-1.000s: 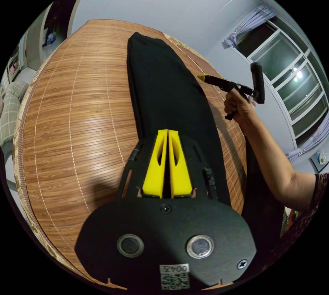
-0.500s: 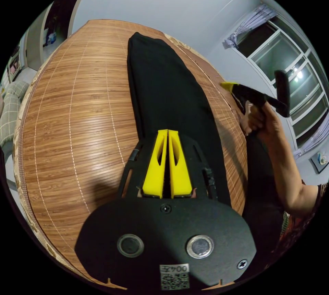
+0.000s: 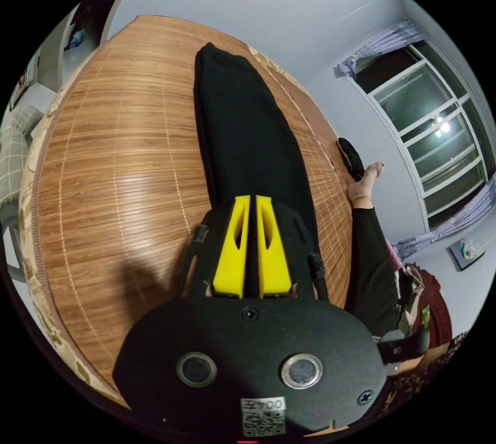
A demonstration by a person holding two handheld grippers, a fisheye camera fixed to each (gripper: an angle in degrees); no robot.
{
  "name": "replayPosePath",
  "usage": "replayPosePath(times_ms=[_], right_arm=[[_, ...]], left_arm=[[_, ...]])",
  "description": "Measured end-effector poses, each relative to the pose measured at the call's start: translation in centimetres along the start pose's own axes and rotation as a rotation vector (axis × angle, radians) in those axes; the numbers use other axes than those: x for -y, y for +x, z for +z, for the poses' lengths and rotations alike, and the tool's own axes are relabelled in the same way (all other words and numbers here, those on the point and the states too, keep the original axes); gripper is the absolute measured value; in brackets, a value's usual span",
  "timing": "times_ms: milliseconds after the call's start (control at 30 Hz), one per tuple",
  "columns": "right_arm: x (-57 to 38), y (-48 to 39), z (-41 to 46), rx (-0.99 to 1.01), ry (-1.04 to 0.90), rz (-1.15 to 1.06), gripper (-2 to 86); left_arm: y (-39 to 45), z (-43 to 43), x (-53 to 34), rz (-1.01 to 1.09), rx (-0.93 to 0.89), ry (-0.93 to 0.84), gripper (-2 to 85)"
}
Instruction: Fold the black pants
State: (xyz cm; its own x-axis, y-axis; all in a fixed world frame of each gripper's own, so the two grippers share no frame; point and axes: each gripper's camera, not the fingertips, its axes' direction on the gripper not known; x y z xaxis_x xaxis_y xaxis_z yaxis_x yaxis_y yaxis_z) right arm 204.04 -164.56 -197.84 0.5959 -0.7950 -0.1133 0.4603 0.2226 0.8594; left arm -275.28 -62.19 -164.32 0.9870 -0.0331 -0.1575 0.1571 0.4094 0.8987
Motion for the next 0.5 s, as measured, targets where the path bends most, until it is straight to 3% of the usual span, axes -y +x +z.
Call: replayPosePath(times_ms=[167,333,500], right_arm=[[-2.0,-0.7,0.8,0.007,-0.003,0.012,9.5],[-4.3,0.6,1.3,0.120,0.036,0.071,8.5],[-8.1,4.8,0.7,0.424,0.122,0.256,11.1]], left_arm=[[0.7,-5.7,-4.5,0.051,0.010,-0.019,4.7],[0.2,-8.7,-11.0,-0.027,-0.118,-0.107,8.1],[0.5,-7.5,-15.3,-0.087,-0.195,-0.266,13.1]])
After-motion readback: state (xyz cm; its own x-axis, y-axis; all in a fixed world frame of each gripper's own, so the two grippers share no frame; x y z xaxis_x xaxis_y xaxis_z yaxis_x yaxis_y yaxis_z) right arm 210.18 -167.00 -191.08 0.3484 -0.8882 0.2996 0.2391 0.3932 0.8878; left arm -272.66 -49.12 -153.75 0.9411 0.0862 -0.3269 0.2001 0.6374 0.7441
